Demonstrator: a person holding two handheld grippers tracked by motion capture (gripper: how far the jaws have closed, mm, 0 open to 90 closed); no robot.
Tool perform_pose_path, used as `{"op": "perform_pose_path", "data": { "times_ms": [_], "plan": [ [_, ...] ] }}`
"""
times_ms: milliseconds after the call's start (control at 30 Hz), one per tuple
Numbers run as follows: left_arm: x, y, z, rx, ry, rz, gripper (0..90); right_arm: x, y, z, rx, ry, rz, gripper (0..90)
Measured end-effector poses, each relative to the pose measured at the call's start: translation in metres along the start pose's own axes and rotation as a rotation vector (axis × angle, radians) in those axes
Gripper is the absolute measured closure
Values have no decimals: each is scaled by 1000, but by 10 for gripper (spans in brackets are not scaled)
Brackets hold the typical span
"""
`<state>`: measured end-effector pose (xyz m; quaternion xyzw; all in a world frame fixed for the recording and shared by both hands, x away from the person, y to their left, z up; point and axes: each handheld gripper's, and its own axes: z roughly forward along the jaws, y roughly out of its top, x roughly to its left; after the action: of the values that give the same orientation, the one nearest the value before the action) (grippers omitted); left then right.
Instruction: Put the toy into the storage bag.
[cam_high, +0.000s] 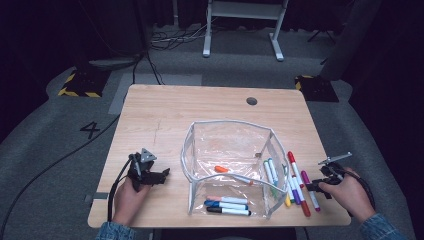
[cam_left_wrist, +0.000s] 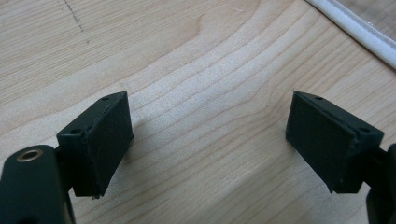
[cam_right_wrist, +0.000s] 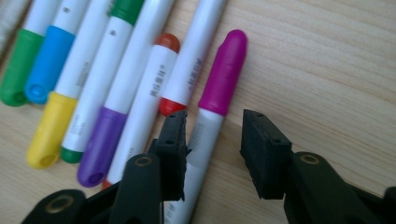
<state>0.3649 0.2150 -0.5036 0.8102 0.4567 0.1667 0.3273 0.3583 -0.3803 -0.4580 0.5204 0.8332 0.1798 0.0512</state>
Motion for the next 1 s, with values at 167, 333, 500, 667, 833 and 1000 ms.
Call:
{"op": "perform_pose_path", "data": {
  "times_ms": [167, 333, 500, 667, 833, 1000],
  "plan": [
    [0, 0, 0, 0, 0, 0, 149, -7, 0, 5, 13, -46, 46, 766],
    [0, 0, 0, 0, 1, -2, 149, -11, -1, 1, -9, -54, 87, 770],
    [0, 0, 0, 0, 1, 0, 149, -5, 10, -36, -96, 5, 64, 770],
    [0, 0, 0, 0, 0, 0, 149, 13, 26, -77, -166, 66, -1, 770],
    [0, 0, 0, 0, 0, 0, 149, 39, 45, -118, -232, 105, -84, 770],
    [0, 0, 0, 0, 1, -1, 149, 65, 64, -151, -291, 152, -177, 770]
  ]
}}
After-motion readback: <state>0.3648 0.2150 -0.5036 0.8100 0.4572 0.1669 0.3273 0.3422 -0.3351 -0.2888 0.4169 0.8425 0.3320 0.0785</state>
